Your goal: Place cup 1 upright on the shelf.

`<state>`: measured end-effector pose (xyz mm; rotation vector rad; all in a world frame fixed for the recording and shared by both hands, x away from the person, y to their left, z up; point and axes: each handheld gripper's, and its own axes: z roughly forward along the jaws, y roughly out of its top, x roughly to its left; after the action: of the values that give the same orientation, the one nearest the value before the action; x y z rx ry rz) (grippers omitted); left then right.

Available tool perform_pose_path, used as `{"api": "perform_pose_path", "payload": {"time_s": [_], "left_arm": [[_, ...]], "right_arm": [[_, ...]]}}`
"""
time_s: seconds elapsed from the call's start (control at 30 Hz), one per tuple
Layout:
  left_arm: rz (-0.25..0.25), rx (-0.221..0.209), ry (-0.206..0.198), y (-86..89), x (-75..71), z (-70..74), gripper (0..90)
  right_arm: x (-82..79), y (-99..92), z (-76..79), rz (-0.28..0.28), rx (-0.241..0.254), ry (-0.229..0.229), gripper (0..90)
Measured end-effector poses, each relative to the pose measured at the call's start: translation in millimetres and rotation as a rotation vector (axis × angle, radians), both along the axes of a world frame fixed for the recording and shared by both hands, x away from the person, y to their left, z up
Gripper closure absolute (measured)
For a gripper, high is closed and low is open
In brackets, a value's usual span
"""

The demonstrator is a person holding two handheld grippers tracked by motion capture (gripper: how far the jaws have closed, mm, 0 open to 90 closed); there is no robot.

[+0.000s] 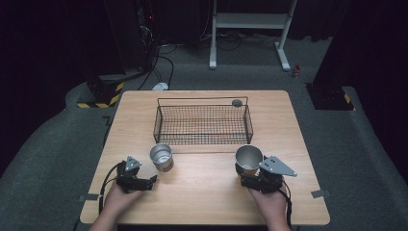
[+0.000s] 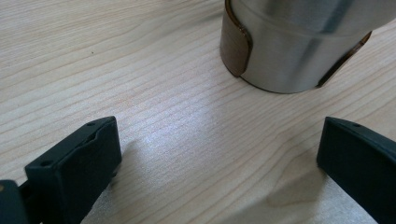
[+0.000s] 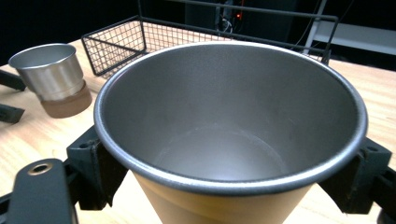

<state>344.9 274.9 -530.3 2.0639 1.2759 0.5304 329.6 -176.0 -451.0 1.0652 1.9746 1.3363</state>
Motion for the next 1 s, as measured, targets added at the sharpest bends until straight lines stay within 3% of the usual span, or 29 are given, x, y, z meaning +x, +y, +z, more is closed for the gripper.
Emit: {"api": "perform_pose_path", "payload": {"time_s": [0.5,1.0], "left_arm": [[-0.001,0.0,-0.001,0.1,0.0,0.0,0.2],[-0.005,0.0,0.001,0.2,0.5,0.1,0.2]], "right_arm": [[14.7,4.7,9.7,-0.02,0.015,-0.011,14.1],[40.4,14.5,23.2,-0.028,0.008,-0.006,14.1]]}}
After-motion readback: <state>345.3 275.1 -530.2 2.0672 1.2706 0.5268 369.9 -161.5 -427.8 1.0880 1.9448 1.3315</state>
